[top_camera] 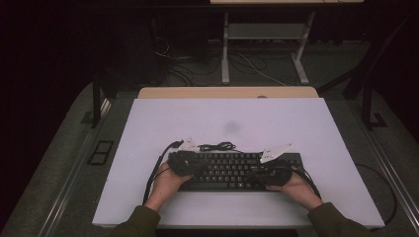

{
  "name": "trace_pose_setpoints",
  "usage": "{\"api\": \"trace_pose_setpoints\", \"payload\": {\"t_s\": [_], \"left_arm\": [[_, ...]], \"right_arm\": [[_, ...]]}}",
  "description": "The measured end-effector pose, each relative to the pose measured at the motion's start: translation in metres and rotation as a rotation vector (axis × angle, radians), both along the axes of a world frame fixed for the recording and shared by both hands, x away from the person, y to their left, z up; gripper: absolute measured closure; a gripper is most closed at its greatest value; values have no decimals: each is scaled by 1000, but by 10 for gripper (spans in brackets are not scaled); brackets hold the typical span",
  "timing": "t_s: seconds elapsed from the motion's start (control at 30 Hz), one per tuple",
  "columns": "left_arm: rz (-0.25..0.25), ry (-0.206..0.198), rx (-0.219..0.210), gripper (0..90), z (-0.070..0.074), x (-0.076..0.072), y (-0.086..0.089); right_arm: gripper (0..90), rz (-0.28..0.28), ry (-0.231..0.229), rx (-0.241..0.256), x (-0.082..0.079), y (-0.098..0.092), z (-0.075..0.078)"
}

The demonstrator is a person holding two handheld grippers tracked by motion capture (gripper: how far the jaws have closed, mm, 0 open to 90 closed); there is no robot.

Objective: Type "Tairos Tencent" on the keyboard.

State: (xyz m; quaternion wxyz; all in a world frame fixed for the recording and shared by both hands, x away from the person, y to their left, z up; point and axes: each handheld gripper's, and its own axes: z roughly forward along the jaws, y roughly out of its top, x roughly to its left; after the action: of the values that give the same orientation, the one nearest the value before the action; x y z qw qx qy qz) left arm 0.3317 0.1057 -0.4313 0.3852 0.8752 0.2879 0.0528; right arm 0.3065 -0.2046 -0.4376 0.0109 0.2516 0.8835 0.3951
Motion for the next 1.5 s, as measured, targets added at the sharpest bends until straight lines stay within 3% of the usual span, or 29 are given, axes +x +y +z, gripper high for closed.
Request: {"api": "trace_pose_setpoints", "payload": {"t_s": [0.23,0.43,0.6,0.77,1.1,1.23,1.37,1.47,1.5], "left_arm": [[16,-1,-30,881,3,-2,2],[19,-17,-47,821,7,-4,9],[26,-26,-66,688,9,-6,15],[32,-44,-80,524,10,-10,18],[59,-71,-113,293,9,-20,29],[64,-75,-125,155,9,-23,32],[76,-89,-145,97,9,-26,33],[96,-94,-149,4,10,-28,34],[100,-92,-150,4,11,-29,34]], "right_arm": [[896,0,0,0,0,0,0],[896,1,-1,1,0,0,0],[896,1,-11,-2,0,-1,1],[896,-14,-18,32,0,-4,6],[881,-25,-13,77,1,-7,10],[741,-37,1,116,2,-7,12],[658,-41,2,135,4,-7,14],[517,-59,-11,144,4,-6,15],[517,-59,-11,144,4,-6,15]]}}
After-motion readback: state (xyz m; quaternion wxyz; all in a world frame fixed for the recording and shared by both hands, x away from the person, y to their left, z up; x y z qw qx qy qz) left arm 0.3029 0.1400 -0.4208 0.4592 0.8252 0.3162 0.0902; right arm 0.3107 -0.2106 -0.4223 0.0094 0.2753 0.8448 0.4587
